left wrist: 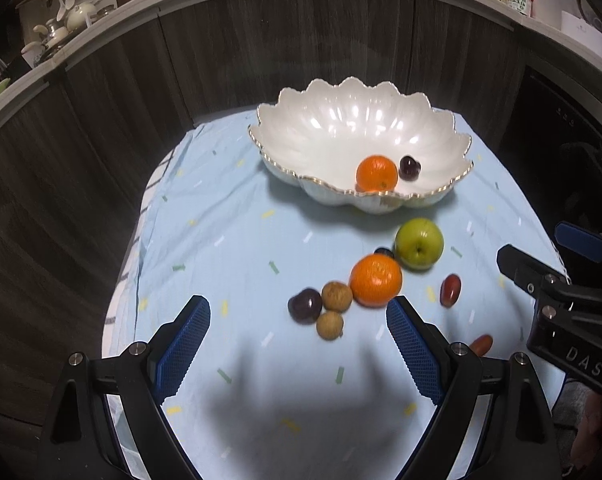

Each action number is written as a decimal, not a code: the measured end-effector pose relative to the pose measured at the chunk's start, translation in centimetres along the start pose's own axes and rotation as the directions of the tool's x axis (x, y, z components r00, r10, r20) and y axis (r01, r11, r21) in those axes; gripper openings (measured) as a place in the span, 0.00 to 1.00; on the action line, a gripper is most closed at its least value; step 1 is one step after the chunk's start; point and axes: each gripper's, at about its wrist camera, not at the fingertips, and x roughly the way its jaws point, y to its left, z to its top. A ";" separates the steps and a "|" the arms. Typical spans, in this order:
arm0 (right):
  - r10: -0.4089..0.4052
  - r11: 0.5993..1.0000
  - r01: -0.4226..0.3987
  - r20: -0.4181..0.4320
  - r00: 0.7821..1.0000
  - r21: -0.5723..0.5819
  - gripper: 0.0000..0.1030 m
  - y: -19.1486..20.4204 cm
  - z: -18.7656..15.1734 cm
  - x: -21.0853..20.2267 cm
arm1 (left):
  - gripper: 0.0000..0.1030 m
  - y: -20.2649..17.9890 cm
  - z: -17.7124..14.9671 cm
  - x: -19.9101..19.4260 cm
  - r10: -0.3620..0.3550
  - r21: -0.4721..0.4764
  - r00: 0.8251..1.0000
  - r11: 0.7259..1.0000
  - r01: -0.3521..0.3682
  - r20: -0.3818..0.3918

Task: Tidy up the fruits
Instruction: 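Withdraw both tools from the bowl back toward the loose fruits, then close right tool on the red date while left tool approaches the tan longan, then close left tool on the small tan longan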

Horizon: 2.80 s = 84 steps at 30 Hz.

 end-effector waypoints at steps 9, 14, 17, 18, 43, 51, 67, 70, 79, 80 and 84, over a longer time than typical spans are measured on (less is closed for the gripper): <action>0.015 1.000 -0.015 -0.065 0.998 -0.006 0.76 0.7 -2.4 1.1 | 0.88 0.1 -2.0 1.0 0.003 -0.006 0.999 1.000 -0.003 -0.041; 0.022 1.000 -0.022 -0.095 0.995 0.000 0.76 0.6 -3.1 1.7 | 0.88 -0.1 -2.7 1.1 0.003 -0.018 0.998 1.000 -0.004 -0.056; 0.025 1.000 -0.025 -0.114 0.993 -0.002 0.76 0.5 -3.6 2.1 | 0.88 -0.3 -3.1 1.4 0.002 -0.016 0.998 1.000 -0.003 -0.067; 0.027 1.000 -0.028 -0.119 0.992 -0.003 0.76 0.4 -3.7 2.2 | 0.88 -0.4 -3.3 1.5 0.000 -0.018 0.998 1.000 -0.001 -0.070; 0.054 0.997 -0.068 -0.266 0.962 -0.046 0.47 1.0 -6.4 5.6 | 0.88 -0.2 -4.9 3.9 -0.026 -0.057 0.989 0.998 0.018 -0.145; 0.079 0.995 -0.094 -0.271 0.959 -0.045 0.32 1.2 -6.4 5.7 | 0.88 -0.2 -4.6 4.2 -0.023 -0.065 0.989 0.998 0.014 -0.145; 0.097 0.995 -0.103 -0.221 0.970 -0.014 0.31 0.9 -4.4 5.6 | 0.67 -0.7 -3.5 5.8 -0.025 -0.092 0.990 0.996 0.013 -0.135; 0.101 0.995 -0.104 -0.217 0.971 -0.005 0.31 0.7 -3.9 5.9 | 0.64 -1.0 -3.4 6.3 -0.029 -0.093 0.990 0.995 0.016 -0.138; 0.109 0.994 -0.108 -0.208 0.972 0.013 0.31 0.3 -3.2 6.4 | 0.44 -1.6 -2.9 7.4 -0.033 -0.096 0.989 0.995 0.020 -0.141; 0.110 0.994 -0.109 -0.208 0.972 0.014 0.31 0.3 -3.2 6.4 | 0.42 -1.6 -2.8 7.4 -0.033 -0.096 0.989 0.995 0.020 -0.142; 0.113 0.994 -0.111 -0.209 0.971 0.020 0.31 0.1 -3.2 6.5 | 0.36 -1.8 -2.6 7.6 -0.029 -0.098 0.991 0.995 0.016 -0.133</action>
